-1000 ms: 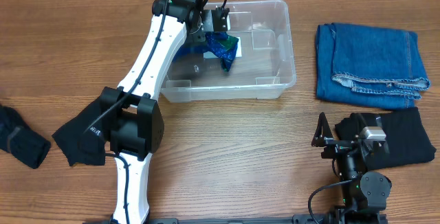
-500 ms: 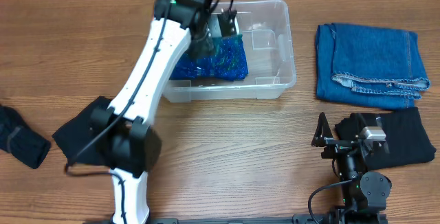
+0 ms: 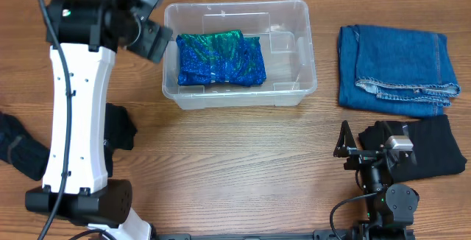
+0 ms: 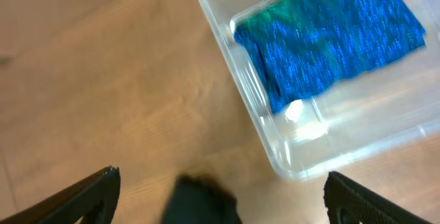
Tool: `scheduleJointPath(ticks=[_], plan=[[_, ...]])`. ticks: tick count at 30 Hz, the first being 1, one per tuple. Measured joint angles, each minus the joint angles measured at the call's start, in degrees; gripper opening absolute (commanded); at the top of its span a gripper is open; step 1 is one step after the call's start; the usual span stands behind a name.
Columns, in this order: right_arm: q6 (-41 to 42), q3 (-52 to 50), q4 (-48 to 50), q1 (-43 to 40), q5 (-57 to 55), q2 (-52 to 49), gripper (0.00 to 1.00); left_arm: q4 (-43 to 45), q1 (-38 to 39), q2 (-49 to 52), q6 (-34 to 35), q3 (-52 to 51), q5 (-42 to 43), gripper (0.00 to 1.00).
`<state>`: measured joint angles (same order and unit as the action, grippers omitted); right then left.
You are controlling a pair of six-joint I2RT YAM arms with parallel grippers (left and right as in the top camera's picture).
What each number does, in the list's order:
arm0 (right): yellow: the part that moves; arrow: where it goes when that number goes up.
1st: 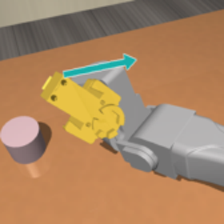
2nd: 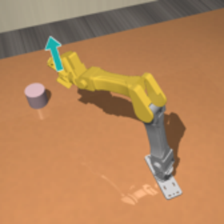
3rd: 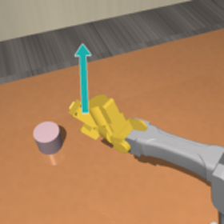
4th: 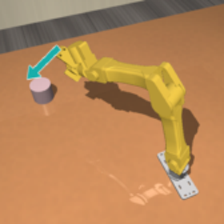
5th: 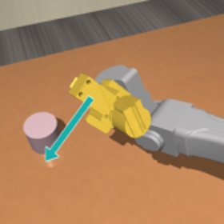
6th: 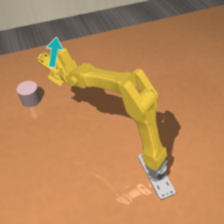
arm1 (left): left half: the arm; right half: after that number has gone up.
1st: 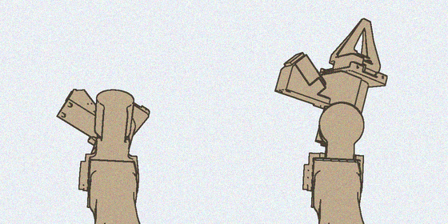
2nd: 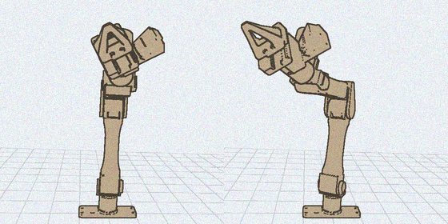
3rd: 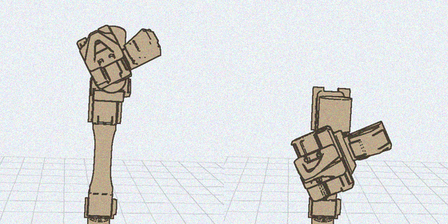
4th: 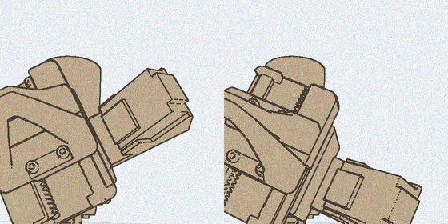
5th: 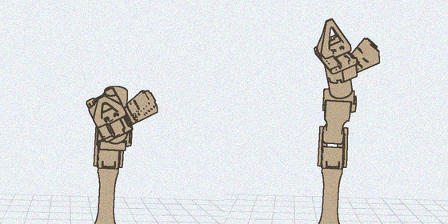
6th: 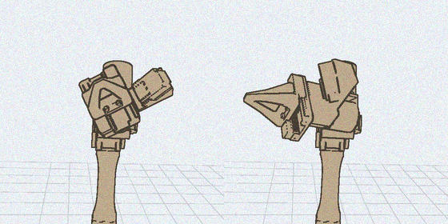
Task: Pack container
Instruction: 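Move left gripper to the black garment on left and grasp it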
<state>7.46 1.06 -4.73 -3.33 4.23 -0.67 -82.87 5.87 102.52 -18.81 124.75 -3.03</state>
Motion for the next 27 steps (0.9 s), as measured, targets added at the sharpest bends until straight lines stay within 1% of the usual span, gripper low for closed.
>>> scheduleJointPath(ticks=[3,7,10,12,14,17,19,23,27], plan=[[0.00,0.00,0.07,0.00,0.00,-0.02,1.00,-8.15,0.20,-1.90,3.56,0.02,-0.83,1.00],[0.02,0.00,0.02,0.00,-0.02,-0.02,1.00,-12.98,-0.26,-5.84,8.22,0.02,-2.40,1.00],[-0.02,0.00,0.02,0.00,0.00,-0.02,1.00,-13.22,-3.37,-10.60,10.10,0.02,-2.58,1.00],[0.00,0.00,0.02,0.00,0.00,-0.02,1.00,-13.25,-6.97,-13.57,11.37,-0.02,-2.84,1.00],[-0.02,0.00,0.04,-0.02,0.00,-0.02,1.00,-13.07,-10.93,-17.18,12.37,-2.19,-2.84,1.00],[0.00,0.00,0.09,-0.02,0.00,-0.02,1.00,-9.77,-14.84,-21.49,12.96,-10.36,-2.89,1.00],[-0.02,0.00,0.07,0.00,-0.02,-0.02,1.00,-7.65,-16.20,-22.14,13.16,-16.13,-2.86,1.00],[0.00,0.00,0.04,0.00,0.00,-0.02,1.00,-4.94,-16.63,-19.12,14.27,-27.06,-2.95,1.00],[0.00,0.00,0.04,0.00,0.00,-0.02,1.00,-0.98,-16.90,-15.08,15.34,-33.75,-3.13,1.00]])
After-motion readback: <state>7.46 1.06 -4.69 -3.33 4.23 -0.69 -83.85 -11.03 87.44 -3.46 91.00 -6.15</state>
